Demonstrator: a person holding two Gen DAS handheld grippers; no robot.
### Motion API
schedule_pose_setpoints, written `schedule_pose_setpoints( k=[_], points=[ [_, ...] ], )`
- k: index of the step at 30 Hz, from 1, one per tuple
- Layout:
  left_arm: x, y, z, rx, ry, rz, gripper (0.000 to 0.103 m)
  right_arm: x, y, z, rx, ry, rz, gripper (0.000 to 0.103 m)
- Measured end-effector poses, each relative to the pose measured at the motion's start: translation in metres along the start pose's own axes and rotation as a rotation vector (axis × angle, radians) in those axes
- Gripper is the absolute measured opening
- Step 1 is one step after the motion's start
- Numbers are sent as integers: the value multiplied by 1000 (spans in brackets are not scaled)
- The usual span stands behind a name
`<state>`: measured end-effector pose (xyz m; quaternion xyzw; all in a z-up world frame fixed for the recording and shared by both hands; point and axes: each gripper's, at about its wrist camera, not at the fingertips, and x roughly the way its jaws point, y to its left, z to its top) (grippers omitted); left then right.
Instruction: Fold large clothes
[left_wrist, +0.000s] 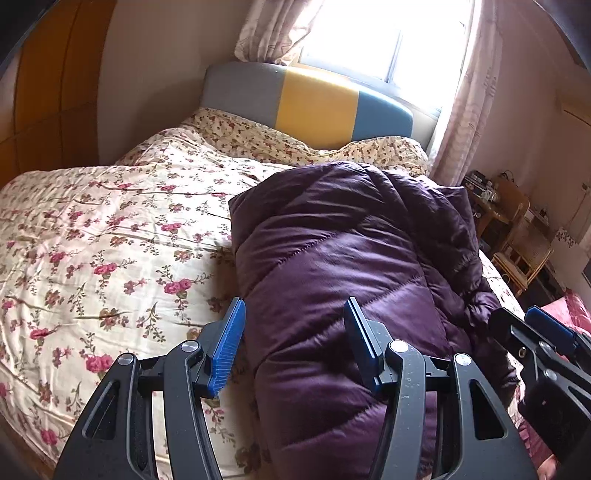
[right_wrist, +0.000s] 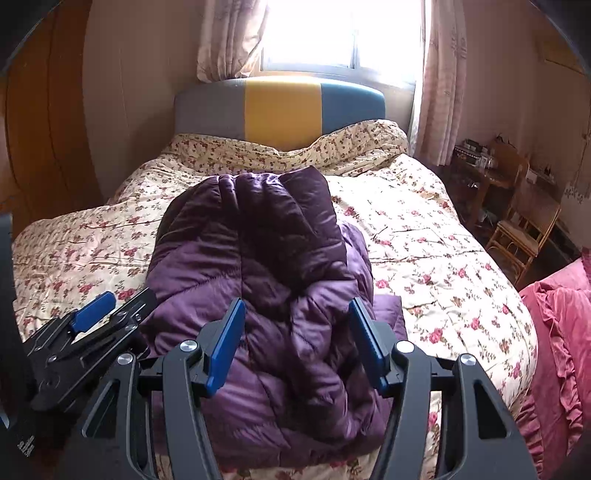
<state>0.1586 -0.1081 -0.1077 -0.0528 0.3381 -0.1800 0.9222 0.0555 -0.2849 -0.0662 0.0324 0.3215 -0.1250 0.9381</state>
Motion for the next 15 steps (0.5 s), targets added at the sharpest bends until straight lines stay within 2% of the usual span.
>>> schedule_pose_setpoints(
  k=[2,5,15],
  points=[
    [3,1,3,-1,4,0,55,5,4,2,-35,3,-38,53],
    [8,1,7,2,5,6,55,15,8,3,-58,13,-51,48],
    [29,3,27,10,20,3,55,51,18,23,-91,18,-89,44]
  ],
)
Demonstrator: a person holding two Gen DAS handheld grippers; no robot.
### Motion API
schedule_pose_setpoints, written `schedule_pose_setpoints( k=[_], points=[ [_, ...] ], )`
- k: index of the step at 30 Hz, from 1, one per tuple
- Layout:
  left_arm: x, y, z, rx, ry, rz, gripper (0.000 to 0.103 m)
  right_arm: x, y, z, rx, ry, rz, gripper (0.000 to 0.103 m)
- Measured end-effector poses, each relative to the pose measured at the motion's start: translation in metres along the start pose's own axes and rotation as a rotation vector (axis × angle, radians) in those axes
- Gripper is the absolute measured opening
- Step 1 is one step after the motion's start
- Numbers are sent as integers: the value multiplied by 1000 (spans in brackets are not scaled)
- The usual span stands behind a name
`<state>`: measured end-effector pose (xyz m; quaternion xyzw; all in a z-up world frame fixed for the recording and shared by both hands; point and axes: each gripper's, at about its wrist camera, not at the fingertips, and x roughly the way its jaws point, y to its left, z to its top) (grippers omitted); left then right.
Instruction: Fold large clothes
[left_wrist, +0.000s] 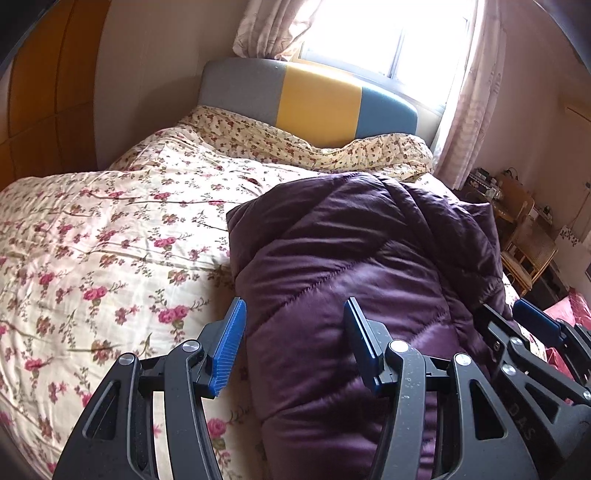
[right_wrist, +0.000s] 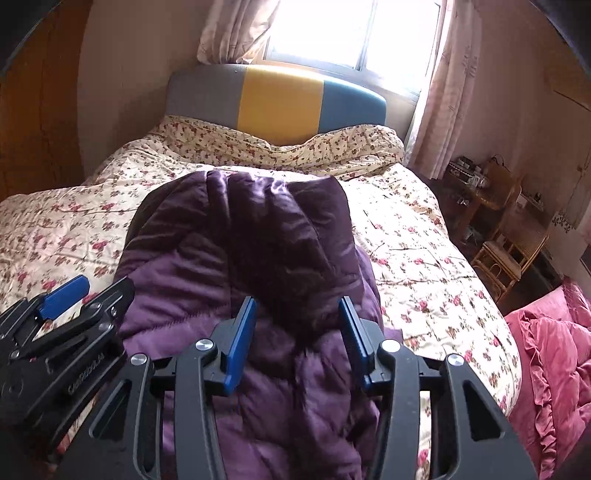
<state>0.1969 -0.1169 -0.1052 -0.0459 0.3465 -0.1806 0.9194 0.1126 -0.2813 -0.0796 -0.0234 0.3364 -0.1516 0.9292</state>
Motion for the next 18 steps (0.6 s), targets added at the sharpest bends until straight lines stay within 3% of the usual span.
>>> schedule_pose_setpoints(
  k=[5,8,13,18],
  points=[
    [14,-2,13,4,9,-6,55,28,0,10,-2,42,-23,44],
    [25,-5,19,6,22,-19,55,49,-3,6,-4,97,-48,36],
    [48,-15,18,40,62,-42,55,75,-9,-15,0,184,-50,35],
    [64,-30,1,119,79,-44,55,93,-15,-38,19,199,-50,35]
  ],
)
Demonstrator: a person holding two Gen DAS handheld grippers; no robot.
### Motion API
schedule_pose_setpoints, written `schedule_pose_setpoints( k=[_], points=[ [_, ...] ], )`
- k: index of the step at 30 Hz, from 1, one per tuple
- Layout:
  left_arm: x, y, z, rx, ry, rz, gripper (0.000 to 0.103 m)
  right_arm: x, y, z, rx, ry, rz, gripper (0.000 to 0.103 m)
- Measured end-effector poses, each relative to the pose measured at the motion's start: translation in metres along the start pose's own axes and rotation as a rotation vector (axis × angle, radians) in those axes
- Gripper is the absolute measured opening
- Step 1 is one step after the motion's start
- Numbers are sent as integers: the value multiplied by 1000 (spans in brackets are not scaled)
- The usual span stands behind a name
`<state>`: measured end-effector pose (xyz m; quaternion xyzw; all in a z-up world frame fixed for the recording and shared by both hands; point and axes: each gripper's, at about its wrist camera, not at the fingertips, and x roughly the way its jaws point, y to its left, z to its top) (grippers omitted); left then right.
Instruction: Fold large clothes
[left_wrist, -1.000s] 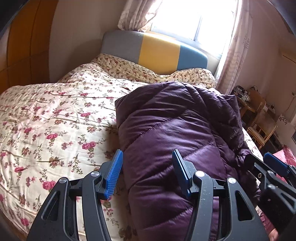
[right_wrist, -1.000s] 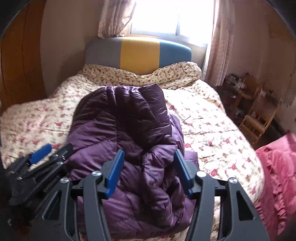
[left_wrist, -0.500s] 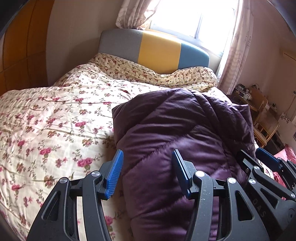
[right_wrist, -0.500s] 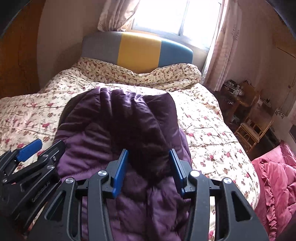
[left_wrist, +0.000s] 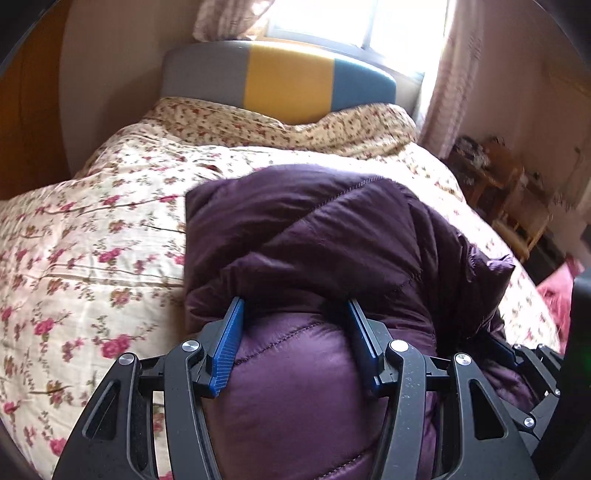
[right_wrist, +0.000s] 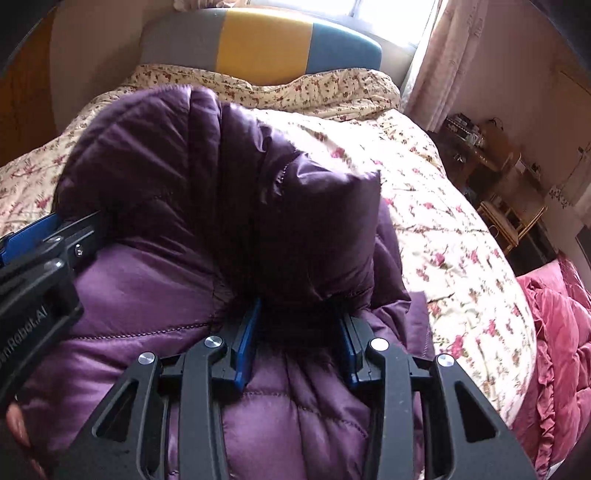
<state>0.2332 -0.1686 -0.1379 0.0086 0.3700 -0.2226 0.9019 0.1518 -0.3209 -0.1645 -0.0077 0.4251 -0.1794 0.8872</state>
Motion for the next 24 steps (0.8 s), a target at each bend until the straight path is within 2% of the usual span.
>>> schedule_pose_setpoints(
  k=[4,8,10,11,12,13,16,24],
  points=[
    [15,0,-11,9,18,3,55,10,-4,-7,25,-10,19,35],
    [13,5,-8,4,31,-11,55,2,-7,-4,24,-29,14,37],
    [9,7,-5,2,31,-17,56,-4,-9,-2,23,-39,5,43],
    [4,10,-3,-8,29,-26,58,-9,-11,-2,23,-52,-21,57],
    [-2,14,-2,-20,21,-24,65,-13,-15,-1,31,-61,-36,73],
    [-6,17,-1,-28,14,-21,68,-16,-20,0,47,-65,-38,78],
    [-18,33,2,-67,3,-28,73,-21,-33,-1,82,-63,-13,81],
    [-28,69,-12,-162,39,-65,74,-16,-57,-6,174,-16,68,87]
  ],
)
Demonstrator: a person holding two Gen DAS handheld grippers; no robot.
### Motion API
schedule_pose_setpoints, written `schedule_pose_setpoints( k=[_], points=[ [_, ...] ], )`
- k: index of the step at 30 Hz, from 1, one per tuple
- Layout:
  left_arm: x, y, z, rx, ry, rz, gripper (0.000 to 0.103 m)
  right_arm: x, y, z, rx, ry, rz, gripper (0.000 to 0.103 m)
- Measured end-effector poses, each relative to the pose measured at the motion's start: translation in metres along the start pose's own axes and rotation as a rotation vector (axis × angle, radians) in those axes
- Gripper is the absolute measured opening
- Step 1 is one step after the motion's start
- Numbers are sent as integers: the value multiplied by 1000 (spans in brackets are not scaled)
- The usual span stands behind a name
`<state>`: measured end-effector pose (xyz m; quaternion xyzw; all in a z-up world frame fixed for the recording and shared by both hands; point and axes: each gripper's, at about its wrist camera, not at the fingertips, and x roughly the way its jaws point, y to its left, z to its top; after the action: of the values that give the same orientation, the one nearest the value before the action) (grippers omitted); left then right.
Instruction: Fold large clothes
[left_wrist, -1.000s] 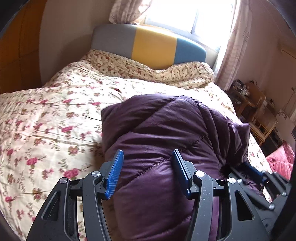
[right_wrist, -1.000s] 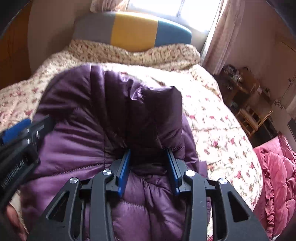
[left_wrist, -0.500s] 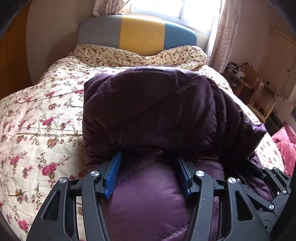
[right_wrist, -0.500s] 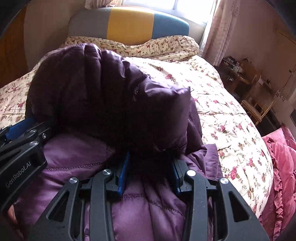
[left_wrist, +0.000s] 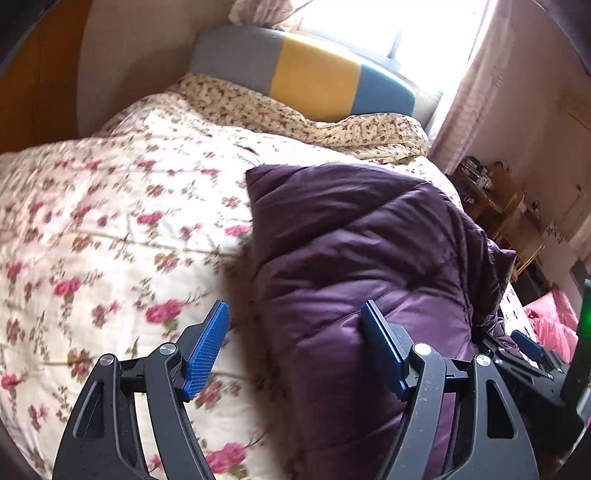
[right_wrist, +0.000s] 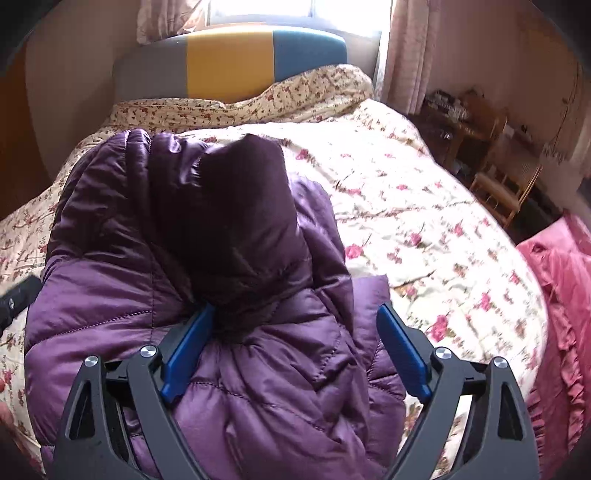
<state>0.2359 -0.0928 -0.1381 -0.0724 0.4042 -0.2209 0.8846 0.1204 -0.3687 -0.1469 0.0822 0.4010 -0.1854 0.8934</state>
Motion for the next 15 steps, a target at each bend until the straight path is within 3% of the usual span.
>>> schedule_pose_setpoints(
  k=[7,11,15],
  points=[
    [16,1,-10,-58,71,-85,75,10,-16,-5,81,50,110,85],
    [28,-3,-13,-72,96,-124,75,7,-4,-12,57,40,135,63],
    [27,-11,-13,-35,81,-145,61,5,2,-15,35,29,132,55]
  ],
)
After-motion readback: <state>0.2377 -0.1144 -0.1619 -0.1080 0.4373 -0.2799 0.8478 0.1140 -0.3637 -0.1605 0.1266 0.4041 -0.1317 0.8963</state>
